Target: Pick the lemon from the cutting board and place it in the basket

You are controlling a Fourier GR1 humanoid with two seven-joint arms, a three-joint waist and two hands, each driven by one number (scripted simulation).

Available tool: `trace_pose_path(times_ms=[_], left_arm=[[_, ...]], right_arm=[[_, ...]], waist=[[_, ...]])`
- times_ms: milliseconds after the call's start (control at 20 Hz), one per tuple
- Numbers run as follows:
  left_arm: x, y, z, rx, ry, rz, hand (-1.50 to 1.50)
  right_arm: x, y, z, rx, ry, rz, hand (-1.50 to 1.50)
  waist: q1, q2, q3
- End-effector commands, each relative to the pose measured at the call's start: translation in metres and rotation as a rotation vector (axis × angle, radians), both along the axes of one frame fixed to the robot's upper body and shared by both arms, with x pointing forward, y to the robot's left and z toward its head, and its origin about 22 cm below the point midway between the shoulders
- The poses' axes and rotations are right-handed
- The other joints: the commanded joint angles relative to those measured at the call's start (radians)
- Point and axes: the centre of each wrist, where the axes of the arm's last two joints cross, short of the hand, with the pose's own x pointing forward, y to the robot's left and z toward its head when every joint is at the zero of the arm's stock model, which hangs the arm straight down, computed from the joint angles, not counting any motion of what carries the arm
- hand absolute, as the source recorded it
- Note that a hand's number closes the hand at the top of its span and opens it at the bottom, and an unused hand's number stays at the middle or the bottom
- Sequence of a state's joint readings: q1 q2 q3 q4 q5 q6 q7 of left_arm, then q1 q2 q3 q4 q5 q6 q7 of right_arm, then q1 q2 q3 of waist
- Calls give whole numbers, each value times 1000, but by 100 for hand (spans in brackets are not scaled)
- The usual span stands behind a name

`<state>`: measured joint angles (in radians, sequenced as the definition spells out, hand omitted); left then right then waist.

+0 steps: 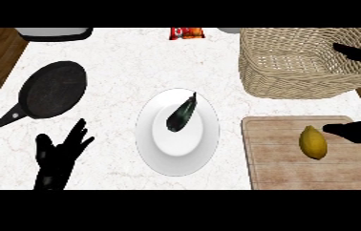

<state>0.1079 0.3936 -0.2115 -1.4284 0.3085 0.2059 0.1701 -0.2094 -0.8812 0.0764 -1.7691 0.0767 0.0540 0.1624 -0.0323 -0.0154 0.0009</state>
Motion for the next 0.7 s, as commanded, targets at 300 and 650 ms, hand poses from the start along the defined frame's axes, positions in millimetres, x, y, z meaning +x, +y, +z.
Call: trace_pose_path(times_ms=[300, 650], left_arm=[[-18, -1, -22, 21, 100, 12, 0], [-17, 10, -23, 14, 104, 10, 0]], right_arm=[[-26, -22, 134, -352, 264, -20, -150], [-31, -42, 140, -449, 488, 25, -150]], waist=[[5, 9, -5], [12, 12, -2]])
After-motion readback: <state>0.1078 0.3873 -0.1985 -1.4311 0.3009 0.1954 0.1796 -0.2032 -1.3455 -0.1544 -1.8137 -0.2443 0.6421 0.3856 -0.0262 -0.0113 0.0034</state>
